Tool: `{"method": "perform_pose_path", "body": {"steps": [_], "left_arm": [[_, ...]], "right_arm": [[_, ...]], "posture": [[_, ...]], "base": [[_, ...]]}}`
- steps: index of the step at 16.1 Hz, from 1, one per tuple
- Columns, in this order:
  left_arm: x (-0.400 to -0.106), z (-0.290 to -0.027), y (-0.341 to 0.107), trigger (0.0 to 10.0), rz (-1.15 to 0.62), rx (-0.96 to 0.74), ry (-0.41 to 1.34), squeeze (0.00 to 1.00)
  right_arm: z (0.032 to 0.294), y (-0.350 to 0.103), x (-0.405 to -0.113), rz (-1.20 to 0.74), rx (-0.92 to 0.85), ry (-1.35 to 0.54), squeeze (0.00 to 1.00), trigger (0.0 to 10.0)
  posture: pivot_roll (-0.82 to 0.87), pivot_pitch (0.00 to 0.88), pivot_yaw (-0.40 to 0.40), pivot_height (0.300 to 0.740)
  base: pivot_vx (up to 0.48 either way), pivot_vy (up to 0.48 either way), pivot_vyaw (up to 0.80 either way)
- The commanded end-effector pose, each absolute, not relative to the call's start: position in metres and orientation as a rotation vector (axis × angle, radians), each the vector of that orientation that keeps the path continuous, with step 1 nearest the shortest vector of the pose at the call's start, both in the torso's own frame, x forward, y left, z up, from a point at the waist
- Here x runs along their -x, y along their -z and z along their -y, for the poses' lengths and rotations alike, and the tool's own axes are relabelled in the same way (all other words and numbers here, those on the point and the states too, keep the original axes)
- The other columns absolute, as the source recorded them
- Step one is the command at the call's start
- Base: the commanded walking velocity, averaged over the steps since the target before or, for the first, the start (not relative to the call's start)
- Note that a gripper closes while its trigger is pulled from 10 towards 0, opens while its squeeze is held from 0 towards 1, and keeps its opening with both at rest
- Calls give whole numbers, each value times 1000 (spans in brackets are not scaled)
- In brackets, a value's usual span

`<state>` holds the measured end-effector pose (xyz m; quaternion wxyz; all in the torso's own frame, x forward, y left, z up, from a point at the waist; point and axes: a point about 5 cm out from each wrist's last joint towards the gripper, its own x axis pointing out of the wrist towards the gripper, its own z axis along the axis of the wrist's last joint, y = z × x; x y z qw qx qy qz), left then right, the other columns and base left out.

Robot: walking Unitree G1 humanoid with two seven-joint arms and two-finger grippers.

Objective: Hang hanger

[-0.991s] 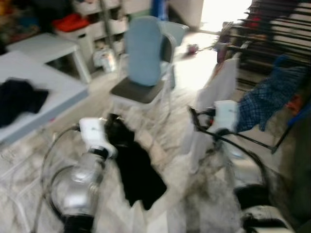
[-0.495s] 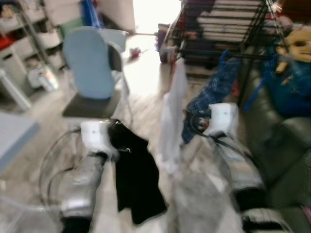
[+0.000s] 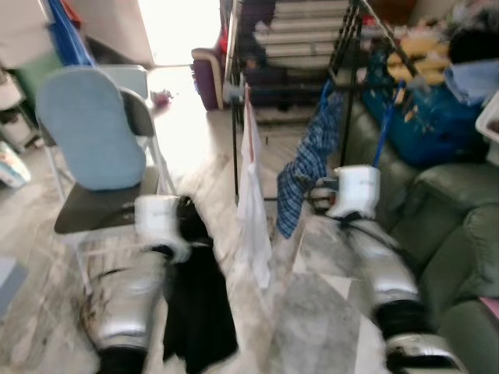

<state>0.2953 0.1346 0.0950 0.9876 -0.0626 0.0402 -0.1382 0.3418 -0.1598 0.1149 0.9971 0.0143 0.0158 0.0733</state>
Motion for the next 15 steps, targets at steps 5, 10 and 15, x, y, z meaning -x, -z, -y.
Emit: {"method": "perform_pose_path", "body": {"steps": [5, 10, 15], "left_arm": [[-292, -145, -100, 10000, -43, 163, 298, 0], [-293, -142, -99, 10000, -46, 177, 309, 0], [-293, -141, -97, 10000, -60, 184, 307, 0]], "right_arm": [[146, -121, -344, -13, -35, -176, 0, 10000], [148, -123, -346, -8, -37, -177, 0, 10000], [147, -123, -346, -9, -33, -186, 0, 10000]], "posture": [[-98, 0, 33, 740], [-103, 0, 27, 740], [-105, 0, 23, 740]], "base": [[64, 0, -445], [422, 0, -800], [391, 140, -103]]}}
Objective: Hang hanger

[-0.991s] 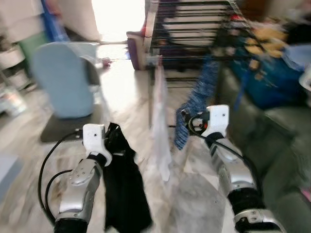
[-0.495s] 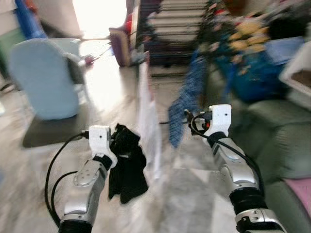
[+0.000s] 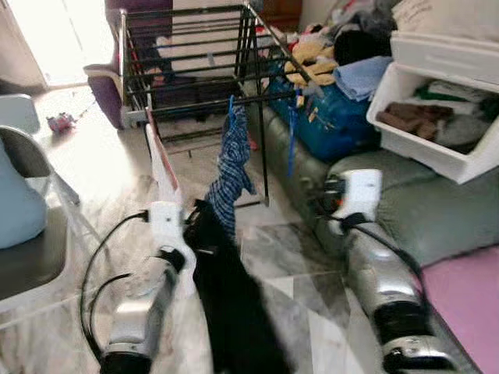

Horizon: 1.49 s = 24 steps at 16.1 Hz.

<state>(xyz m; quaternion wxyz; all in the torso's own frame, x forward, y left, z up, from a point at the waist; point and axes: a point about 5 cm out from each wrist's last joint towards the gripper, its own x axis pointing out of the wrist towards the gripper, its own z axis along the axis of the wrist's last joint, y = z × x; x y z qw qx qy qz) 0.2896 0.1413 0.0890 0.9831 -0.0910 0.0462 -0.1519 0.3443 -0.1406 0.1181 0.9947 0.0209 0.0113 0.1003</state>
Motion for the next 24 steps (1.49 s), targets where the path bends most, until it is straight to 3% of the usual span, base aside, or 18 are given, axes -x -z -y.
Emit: {"method": "perform_pose_path", "body": {"steps": [1, 13, 24], "left_arm": [[-293, -141, -97, 10000, -61, 185, 307, 0], [-293, -135, -96, 10000, -75, 166, 328, 0], [-292, -133, -93, 10000, -95, 147, 337, 0]], "right_arm": [[147, -123, -346, -9, -34, -187, 0, 10000], [145, -117, -345, -37, -30, -197, 0, 10000], [154, -113, -347, -64, 35, -118, 0, 10000]], "posture": [[-107, 0, 22, 740], [-104, 0, 28, 740], [-104, 0, 29, 740]], "base": [[285, 386, 0], [172, 402, 0], [472, 0, 0]]}}
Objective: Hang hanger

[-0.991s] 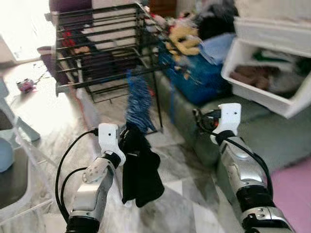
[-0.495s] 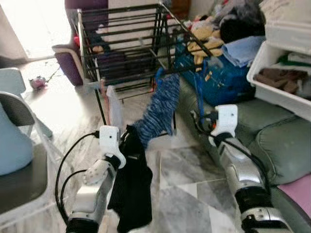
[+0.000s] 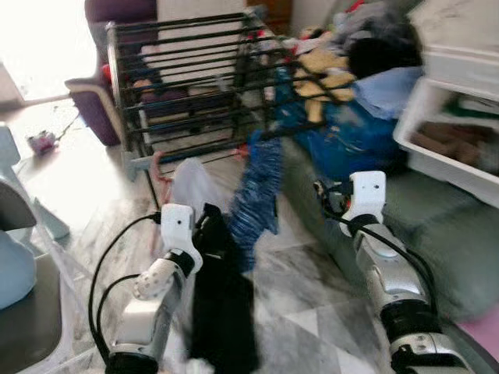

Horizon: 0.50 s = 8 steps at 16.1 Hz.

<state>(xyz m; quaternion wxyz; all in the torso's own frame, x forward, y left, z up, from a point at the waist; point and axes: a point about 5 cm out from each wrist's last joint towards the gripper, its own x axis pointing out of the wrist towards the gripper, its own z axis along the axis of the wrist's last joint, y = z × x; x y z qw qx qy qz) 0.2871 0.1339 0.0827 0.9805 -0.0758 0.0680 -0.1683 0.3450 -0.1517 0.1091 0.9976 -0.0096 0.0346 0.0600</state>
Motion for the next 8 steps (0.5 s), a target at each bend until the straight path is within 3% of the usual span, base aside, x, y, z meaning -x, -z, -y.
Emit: {"method": "perform_pose_path", "body": {"steps": [1, 8], "left_arm": [[-292, -133, -93, 10000, -95, 147, 337, 0], [-292, -133, -93, 10000, -95, 147, 337, 0]], "right_arm": [[154, -113, -347, -64, 35, -118, 0, 10000], [154, -113, -347, -64, 35, -118, 0, 10000]], "posture": [[-104, 0, 29, 740], [-104, 0, 29, 740]], "base": [[480, 0, 0], [480, 0, 0]]}}
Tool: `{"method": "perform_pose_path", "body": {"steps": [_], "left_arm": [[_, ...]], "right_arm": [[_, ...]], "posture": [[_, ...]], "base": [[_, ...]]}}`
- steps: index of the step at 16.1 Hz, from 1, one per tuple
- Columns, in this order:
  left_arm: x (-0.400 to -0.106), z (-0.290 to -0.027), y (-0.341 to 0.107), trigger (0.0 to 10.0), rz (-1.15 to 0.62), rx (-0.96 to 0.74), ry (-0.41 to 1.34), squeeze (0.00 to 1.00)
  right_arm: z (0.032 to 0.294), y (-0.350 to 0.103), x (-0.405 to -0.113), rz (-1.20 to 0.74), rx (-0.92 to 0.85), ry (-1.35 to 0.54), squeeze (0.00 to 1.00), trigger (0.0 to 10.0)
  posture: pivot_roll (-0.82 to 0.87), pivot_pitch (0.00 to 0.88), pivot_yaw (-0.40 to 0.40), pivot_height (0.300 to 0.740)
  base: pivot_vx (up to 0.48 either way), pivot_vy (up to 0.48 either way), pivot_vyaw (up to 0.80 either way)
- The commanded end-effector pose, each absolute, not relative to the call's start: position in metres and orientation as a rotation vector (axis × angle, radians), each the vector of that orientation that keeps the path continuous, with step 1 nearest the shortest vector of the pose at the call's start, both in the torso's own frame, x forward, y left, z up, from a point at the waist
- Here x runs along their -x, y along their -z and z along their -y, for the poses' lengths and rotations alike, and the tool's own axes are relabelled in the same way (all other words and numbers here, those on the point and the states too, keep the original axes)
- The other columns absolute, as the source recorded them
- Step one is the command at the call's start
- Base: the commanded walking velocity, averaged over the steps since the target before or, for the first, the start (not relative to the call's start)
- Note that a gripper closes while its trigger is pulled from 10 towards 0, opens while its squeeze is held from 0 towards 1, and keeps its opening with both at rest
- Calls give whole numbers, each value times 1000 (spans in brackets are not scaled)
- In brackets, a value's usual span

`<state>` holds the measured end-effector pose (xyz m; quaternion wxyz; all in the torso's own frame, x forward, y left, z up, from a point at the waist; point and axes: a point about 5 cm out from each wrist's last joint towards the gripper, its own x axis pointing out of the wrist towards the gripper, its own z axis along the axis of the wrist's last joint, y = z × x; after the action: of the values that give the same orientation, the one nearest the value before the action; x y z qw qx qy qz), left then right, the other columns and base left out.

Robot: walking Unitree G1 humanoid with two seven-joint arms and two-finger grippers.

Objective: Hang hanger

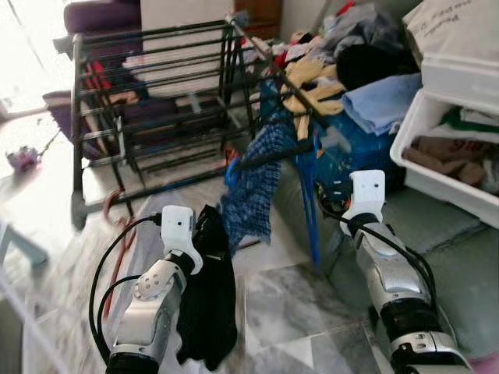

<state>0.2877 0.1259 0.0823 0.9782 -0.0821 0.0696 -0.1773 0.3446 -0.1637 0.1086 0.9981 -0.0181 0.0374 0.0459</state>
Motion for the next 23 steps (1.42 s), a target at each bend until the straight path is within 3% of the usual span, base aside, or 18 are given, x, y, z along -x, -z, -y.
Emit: {"method": "perform_pose_path", "body": {"steps": [1, 6, 9, 23], "left_arm": [[-292, -133, -93, 10000, -95, 147, 337, 0], [-292, -133, -93, 10000, -95, 147, 337, 0], [-293, -130, -92, 10000, -109, 164, 326, 0], [-291, -123, -88, 10000, -143, 166, 330, 0]], "right_arm": [[154, -113, -347, -64, 35, -118, 0, 10000], [154, -113, -347, -64, 35, -118, 0, 10000], [148, -95, -350, -200, 32, -154, 0, 10000], [149, -82, -330, -288, 84, -194, 0, 10000]], "posture": [[-104, 0, 29, 740], [-104, 0, 29, 740], [-102, 0, 24, 740], [-122, 0, 22, 740]], "base": [[480, 0, 0], [480, 0, 0], [0, 0, 0], [0, 0, 0]]}}
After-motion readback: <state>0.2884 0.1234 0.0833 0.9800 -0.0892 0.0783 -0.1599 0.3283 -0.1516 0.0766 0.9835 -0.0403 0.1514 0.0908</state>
